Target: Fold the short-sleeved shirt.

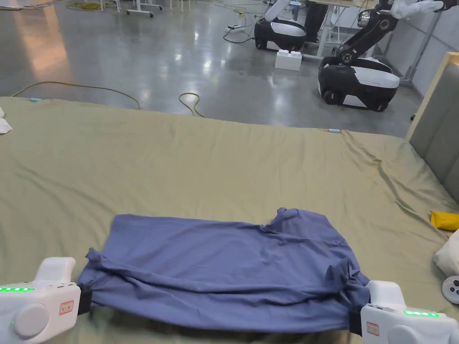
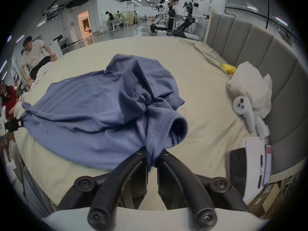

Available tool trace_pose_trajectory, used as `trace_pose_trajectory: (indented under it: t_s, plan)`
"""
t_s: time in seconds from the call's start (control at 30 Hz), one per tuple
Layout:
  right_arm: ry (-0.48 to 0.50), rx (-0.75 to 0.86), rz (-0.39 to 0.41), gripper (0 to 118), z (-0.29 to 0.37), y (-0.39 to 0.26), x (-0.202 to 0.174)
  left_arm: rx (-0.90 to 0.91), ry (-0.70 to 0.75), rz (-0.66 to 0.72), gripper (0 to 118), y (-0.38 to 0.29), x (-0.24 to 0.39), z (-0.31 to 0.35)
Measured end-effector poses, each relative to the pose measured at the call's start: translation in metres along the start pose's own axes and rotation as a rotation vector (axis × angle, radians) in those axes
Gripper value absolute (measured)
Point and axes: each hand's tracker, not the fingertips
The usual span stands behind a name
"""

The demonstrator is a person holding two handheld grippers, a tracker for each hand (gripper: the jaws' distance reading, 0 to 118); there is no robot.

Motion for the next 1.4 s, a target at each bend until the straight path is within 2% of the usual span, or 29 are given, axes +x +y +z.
trace_pose_trajectory:
  t_s: [0.17, 0.33, 0.5, 0.6, 0.8, 0.83, 0.87, 0.9, 0.97, 1.07, 1.13, 1.33, 1.37, 1.4]
  plan:
    - [-0.012, -0.009, 0.035, 9, 0.030, -0.014, 0.000, 0.009, -0.014, 0.015, 8, -0.010, -0.023, 0.027]
    - [-0.018, -0.072, 0.053, 9, 0.043, -0.060, -0.007, -0.074, -0.006, 0.015, 8, -0.049, -0.036, 0.035]
    - [-0.046, -0.162, 0.058, 9, 0.031, -0.116, -0.016, -0.172, 0.036, 0.000, 8, -0.101, -0.035, 0.022]
    - [-0.048, -0.188, 0.035, 9, 0.018, -0.137, -0.018, -0.218, 0.055, 0.003, 8, -0.120, -0.034, 0.010]
    - [-0.057, -0.167, 0.032, 10, 0.011, -0.138, -0.027, -0.214, 0.086, -0.025, 8, -0.118, -0.028, 0.002]
    - [-0.060, -0.168, 0.035, 12, 0.013, -0.136, -0.028, -0.213, 0.085, -0.024, 8, -0.116, -0.028, 0.003]
    - [-0.069, -0.163, 0.038, 24, 0.015, -0.133, -0.027, -0.210, 0.080, -0.009, 9, -0.113, -0.029, 0.005]
    - [-0.094, -0.155, 0.042, 42, 0.020, -0.128, -0.029, -0.208, 0.074, 0.015, 13, -0.109, -0.029, 0.008]
    - [-0.101, -0.088, 0.022, 78, 0.033, -0.117, -0.030, -0.155, 0.058, 0.051, 31, -0.100, -0.025, 0.021]
    - [-0.077, 0.027, -0.015, 78, 0.054, -0.091, -0.036, -0.026, -0.001, 0.055, 53, -0.080, -0.015, 0.038]
    - [-0.049, 0.131, -0.027, 78, 0.059, -0.076, -0.036, 0.064, -0.016, 0.028, 60, -0.066, -0.005, 0.046]
    - [-0.016, 0.419, -0.053, 76, 0.080, -0.038, -0.061, 0.325, 0.023, -0.064, 61, -0.034, 0.028, 0.063]
    - [-0.009, 0.456, -0.055, 74, 0.083, -0.034, -0.066, 0.375, 0.007, -0.059, 60, -0.032, 0.033, 0.067]
    - [-0.005, 0.494, -0.060, 67, 0.085, -0.031, -0.070, 0.408, 0.004, -0.056, 60, -0.030, 0.036, 0.069]
